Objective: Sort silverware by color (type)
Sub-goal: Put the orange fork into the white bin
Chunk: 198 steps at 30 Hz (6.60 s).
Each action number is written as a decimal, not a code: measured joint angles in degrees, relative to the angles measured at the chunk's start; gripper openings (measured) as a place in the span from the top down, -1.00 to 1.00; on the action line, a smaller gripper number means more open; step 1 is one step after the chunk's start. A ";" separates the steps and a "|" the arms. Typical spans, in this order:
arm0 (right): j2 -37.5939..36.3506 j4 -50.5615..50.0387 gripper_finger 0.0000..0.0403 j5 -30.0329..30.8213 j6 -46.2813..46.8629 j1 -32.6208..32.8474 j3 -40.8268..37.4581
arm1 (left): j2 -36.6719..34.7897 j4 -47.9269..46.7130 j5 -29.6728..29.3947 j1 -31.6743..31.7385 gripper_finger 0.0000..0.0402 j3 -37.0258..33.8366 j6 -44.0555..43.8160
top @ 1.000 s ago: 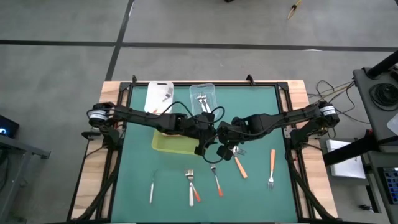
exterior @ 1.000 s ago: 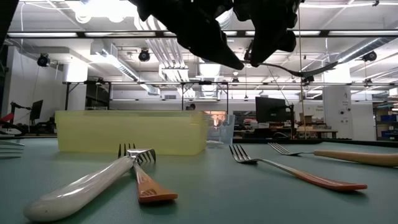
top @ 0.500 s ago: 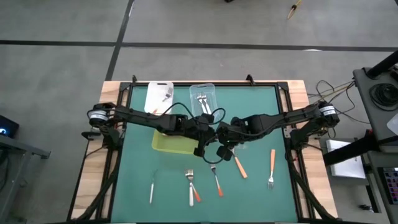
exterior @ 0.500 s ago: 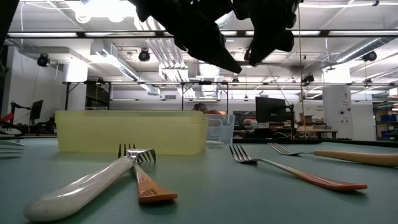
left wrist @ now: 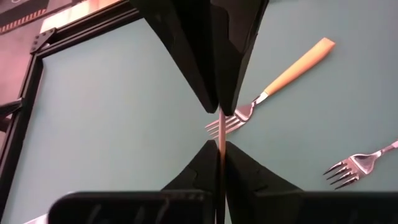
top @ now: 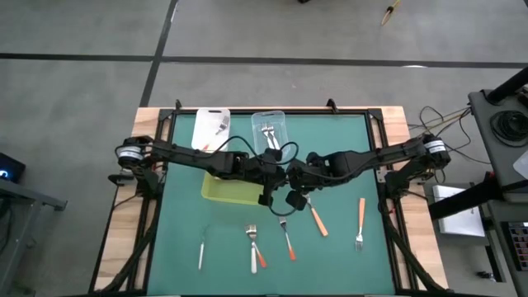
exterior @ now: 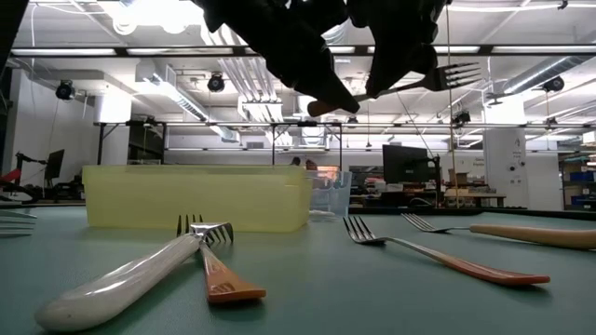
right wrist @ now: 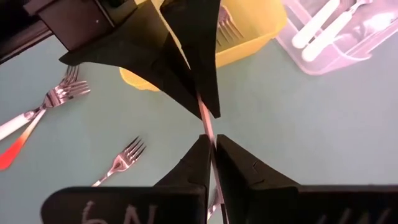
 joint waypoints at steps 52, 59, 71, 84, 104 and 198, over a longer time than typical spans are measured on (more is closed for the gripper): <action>-16.65 28.82 0.94 21.93 -7.28 2.89 -15.99 | -32.23 -14.25 -59.66 -8.08 1.00 -20.08 -17.99; -14.42 71.69 0.94 21.90 -16.30 2.73 -29.87 | -34.05 2.80 -67.68 -11.28 1.00 -27.63 -16.68; -2.05 103.91 0.94 22.03 -21.63 2.02 -31.78 | -25.64 16.13 -76.20 -12.29 1.00 -29.61 -9.35; -1.06 79.83 0.33 22.06 -7.17 -1.95 -18.93 | -15.06 15.89 -85.96 -13.22 1.00 -26.73 2.01; -0.36 66.18 -0.07 28.11 -3.68 -5.57 -10.60 | -14.16 24.73 -83.74 -13.66 1.00 -26.73 0.97; -8.01 6.97 0.87 32.57 -11.12 14.65 -8.56 | -26.42 -16.91 -53.72 -13.97 1.00 -23.17 7.87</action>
